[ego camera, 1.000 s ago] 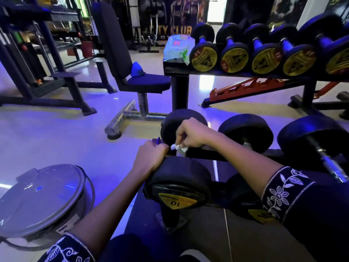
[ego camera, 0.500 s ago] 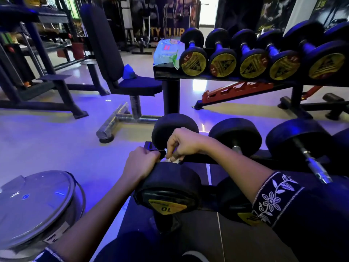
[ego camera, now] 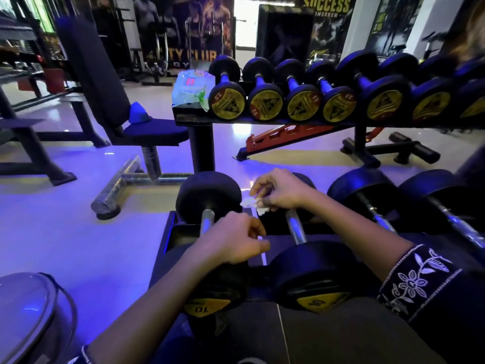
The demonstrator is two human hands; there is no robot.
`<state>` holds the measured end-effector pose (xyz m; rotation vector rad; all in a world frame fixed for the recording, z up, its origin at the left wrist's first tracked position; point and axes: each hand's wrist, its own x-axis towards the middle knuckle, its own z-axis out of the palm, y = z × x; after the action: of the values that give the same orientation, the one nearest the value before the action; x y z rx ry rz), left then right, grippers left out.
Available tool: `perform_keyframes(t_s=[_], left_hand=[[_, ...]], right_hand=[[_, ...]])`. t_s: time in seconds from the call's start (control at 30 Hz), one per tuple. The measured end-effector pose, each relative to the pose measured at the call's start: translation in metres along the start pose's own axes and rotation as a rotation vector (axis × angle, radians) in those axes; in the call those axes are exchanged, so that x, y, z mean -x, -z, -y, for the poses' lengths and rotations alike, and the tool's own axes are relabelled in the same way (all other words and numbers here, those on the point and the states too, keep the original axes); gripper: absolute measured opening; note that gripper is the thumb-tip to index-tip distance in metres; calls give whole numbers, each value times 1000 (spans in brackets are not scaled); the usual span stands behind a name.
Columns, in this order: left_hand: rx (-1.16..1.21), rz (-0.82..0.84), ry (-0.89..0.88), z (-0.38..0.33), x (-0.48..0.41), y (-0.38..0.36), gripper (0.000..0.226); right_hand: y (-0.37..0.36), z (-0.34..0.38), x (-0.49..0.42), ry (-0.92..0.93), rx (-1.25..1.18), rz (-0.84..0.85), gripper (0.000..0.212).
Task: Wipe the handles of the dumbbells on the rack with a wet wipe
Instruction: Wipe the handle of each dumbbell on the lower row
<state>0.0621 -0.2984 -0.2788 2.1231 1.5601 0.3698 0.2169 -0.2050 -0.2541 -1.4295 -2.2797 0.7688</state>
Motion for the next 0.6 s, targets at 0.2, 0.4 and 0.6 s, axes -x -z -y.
perform_keyframes(t_s=[0.2,0.4,0.6], left_hand=[[188,309,-238,-13,-3,-32,68],[173,272,-351,-15,-17,-42,96],[194,278,-364,-11,-25,-45,100]], right_hand=[[25,-46,39,-82,337,18,19],[19,-68,55,-155,284,59,11],[13,-68,48,-181,238,10,18]])
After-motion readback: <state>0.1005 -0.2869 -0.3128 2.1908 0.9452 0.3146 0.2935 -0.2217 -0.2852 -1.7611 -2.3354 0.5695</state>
